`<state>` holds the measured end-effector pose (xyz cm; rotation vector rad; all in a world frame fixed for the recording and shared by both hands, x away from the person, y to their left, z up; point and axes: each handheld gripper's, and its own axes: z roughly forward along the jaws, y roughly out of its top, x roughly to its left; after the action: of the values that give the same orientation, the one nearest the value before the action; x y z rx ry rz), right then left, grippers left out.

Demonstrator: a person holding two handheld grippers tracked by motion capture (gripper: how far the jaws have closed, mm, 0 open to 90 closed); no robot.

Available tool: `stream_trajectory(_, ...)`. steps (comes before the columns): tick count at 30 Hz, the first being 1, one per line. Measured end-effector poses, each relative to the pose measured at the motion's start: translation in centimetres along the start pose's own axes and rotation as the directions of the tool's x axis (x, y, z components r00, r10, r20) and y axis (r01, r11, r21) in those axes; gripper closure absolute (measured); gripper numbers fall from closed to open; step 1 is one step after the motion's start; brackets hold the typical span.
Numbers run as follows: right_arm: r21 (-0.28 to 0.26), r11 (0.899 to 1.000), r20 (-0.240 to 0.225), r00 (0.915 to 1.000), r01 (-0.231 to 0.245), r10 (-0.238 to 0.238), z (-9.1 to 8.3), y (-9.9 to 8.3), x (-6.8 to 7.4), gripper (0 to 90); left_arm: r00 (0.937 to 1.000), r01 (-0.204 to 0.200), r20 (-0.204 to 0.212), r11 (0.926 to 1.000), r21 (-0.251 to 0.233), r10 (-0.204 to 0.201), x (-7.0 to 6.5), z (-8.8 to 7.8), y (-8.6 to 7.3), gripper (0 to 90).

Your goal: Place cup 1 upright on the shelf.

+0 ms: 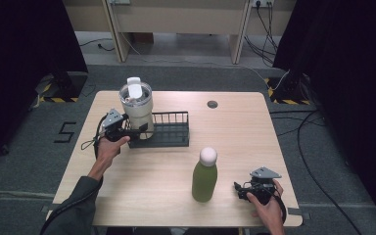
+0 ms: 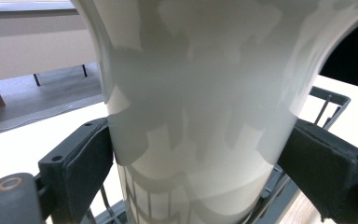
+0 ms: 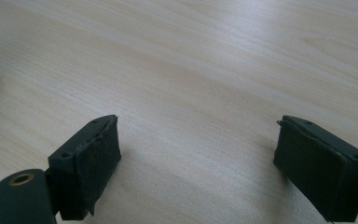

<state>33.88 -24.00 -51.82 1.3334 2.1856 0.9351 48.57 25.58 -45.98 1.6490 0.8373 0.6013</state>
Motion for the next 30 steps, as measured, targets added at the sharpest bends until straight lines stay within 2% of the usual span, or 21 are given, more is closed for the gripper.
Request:
stream_trajectory(7,0.000,1.000,0.000,1.0000,0.000,0.000,0.0,0.0,0.0,14.1,1.0000,-0.003,-0.002,1.0000,0.000,0.003,0.0,-0.9,-0.4,14.6)
stream_trajectory(18,-0.001,1.000,0.000,1.0000,-0.001,0.001,0.0,0.0,0.0,14.1,0.9998,0.014,-0.010,0.9999,0.002,-0.014,0.2,-2.3,-0.9,14.6)
stream_trajectory(24,-0.001,1.000,0.001,1.0000,0.001,-0.001,0.0,0.0,0.0,14.1,0.9983,0.058,-0.002,0.9983,0.005,-0.057,0.0,-3.3,-1.2,14.6)
stream_trajectory(30,-0.001,1.000,0.001,1.0000,0.001,-0.001,0.0,0.0,0.0,14.1,0.9978,0.067,0.003,0.9977,0.010,-0.067,-0.3,-4.2,-1.6,14.6)
